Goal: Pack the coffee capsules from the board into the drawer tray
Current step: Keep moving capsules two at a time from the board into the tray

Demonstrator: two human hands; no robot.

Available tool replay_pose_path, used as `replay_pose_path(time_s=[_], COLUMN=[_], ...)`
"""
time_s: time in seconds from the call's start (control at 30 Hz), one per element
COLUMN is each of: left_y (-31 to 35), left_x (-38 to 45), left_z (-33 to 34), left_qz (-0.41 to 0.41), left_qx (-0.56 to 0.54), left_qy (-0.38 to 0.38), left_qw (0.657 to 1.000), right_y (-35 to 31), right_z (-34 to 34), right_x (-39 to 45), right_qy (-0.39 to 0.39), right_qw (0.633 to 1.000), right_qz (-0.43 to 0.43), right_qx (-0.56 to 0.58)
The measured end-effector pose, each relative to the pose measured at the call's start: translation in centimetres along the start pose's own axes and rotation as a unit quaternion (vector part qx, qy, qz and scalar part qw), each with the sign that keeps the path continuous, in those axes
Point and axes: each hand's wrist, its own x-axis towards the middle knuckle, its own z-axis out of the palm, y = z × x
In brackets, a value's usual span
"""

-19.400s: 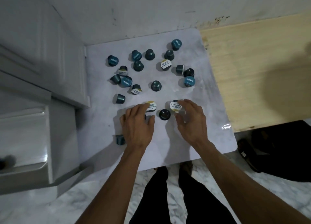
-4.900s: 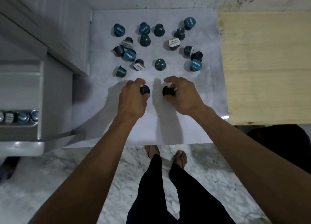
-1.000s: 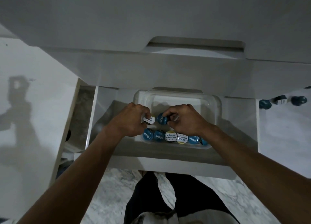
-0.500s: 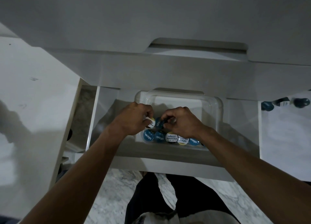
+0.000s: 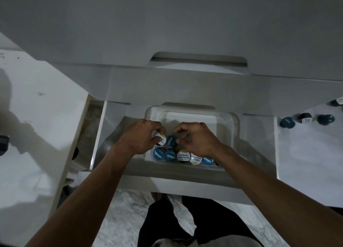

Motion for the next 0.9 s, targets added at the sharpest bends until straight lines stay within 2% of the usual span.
replay_pose_path(time_s=[0.2,0.3,0.47,0.6,0.7,0.9], left_y=[0.8,2.2,6.1,10.1,14.2,25.1], left_x=[-0.7,-1.6,-4.2,-5.5,-6.0,-4.9], left_z=[-1.2,-2.8,-4.9,-5.0,-4.6,-2.5], left_qz=[-0.015,-0.004,0.024,0.054,0.086,0.176], left_qx=[-0.003,-0.013,-0.105,-0.145,-0.176,-0.214], left_qy=[0.022,0.078,0.146,0.143,0.138,0.119], left_qw=[1.0,0.997,0.983,0.978,0.971,0.953], right_y=[-1.7,-3.2,-6.3,-7.0,-6.4,-2.5], right_z=[-1.1,-1.6,-2.6,-3.5,-5.3,-11.1], right_x=[-2.3,-4.2,-8.3,-12.0,-15.2,-23.1], right_qy=[0.078,0.146,0.256,0.31,0.351,0.434], right_qw=[0.996,0.986,0.956,0.933,0.92,0.887], right_qz=[0.016,0.03,0.04,0.048,0.05,0.035], right_qx=[0.04,0.079,0.141,0.179,0.167,0.155])
